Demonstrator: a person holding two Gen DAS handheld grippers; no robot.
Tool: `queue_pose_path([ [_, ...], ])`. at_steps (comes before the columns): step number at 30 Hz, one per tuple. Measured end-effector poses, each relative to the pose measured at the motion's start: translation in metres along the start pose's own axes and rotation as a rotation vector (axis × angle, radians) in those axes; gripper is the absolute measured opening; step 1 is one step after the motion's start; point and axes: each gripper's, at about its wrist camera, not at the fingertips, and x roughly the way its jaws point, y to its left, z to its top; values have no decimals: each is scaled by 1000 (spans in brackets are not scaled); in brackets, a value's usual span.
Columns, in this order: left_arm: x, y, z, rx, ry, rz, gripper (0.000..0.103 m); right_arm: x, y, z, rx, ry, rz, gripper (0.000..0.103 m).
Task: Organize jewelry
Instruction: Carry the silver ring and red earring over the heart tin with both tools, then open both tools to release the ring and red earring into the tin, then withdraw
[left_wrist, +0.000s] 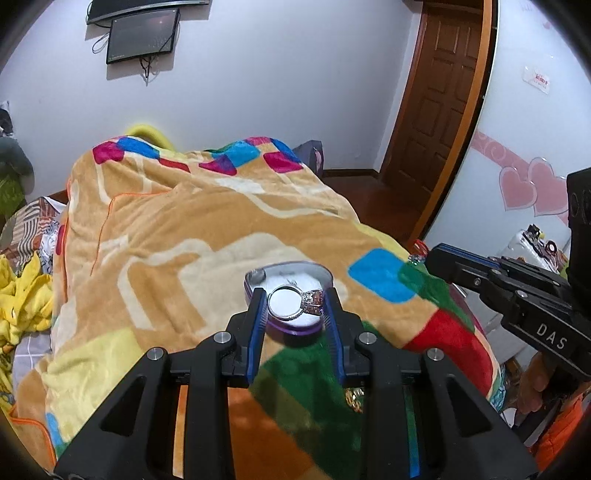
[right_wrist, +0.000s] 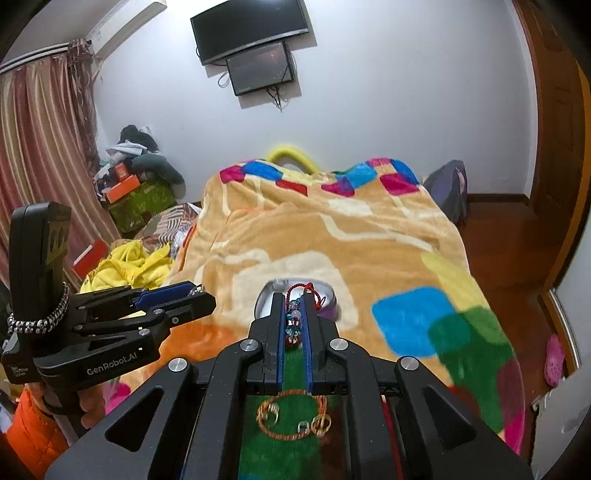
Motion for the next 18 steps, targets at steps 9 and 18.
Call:
queue_pose_path([
  [9,26,8,8,-5,16,-4,30,19,1,21,-41,-26,11,7],
  [18,54,12,9,5,59,-14,30,54,-4,24,-60,26,22,7],
])
